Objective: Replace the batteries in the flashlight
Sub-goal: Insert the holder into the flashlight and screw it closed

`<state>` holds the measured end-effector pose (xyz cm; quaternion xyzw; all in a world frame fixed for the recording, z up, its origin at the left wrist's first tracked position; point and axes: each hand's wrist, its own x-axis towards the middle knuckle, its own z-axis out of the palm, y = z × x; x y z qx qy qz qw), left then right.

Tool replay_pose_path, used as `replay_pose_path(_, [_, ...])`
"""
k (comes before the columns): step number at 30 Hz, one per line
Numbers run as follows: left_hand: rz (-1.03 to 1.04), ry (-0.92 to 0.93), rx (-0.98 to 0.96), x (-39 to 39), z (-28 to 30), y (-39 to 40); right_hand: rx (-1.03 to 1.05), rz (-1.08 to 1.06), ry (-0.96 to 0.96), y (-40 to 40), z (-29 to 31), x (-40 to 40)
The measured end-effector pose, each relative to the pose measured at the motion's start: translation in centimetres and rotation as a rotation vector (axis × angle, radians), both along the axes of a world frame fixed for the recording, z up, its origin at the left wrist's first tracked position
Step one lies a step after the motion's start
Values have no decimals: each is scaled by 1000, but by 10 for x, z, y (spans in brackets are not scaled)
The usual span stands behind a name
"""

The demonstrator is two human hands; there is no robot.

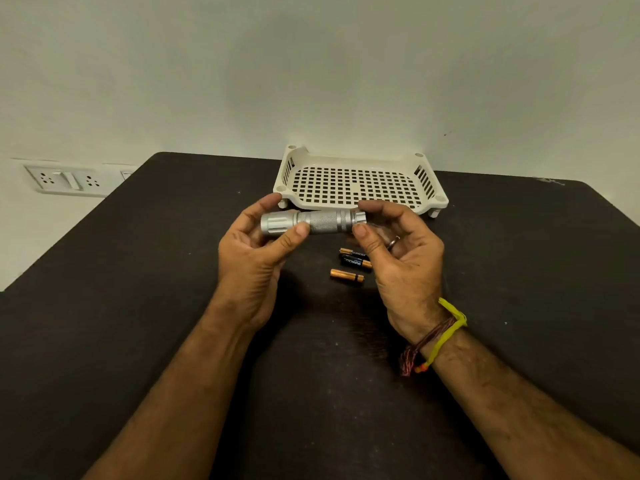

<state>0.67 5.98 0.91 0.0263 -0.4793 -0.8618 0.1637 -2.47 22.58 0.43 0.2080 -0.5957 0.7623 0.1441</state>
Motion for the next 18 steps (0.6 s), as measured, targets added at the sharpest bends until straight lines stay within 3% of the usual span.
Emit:
replay_pose_path(5, [-55,-57,248,-3,1,2,62,-41,89,-2,-1,6])
replay_pose_path(18, [-96,-72,235,-3,1,3,223,-83,141,1,-8,1])
